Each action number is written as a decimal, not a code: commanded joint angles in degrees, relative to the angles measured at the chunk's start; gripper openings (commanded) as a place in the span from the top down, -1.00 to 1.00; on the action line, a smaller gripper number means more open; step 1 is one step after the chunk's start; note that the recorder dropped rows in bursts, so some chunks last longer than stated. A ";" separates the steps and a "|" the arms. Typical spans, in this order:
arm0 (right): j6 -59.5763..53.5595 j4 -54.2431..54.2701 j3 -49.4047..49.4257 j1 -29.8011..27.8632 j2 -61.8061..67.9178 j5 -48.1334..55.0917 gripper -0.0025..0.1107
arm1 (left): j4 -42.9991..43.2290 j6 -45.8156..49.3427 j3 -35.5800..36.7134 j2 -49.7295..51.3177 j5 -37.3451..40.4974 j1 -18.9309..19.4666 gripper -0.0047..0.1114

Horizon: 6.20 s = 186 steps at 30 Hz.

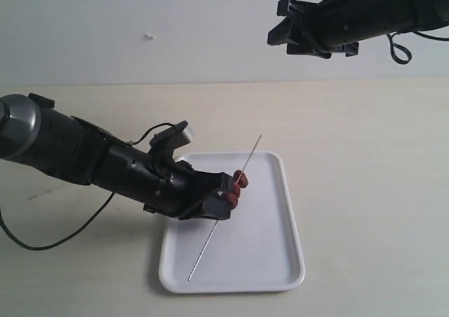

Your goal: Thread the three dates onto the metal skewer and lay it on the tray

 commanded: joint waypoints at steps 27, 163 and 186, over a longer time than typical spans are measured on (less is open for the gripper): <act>0.13 -0.37 0.13 -0.12 -0.85 1.85 0.12 | 5.44 -5.86 0.00 -0.14 2.25 -0.15 0.14; 40.51 -61.64 88.48 -4.73 -115.44 -20.24 0.96 | -11.68 35.05 45.94 -102.30 -15.37 19.99 0.92; 40.51 -61.39 88.48 -4.73 -115.44 -20.24 0.96 | -6.91 26.65 46.30 -108.66 -27.98 27.98 0.92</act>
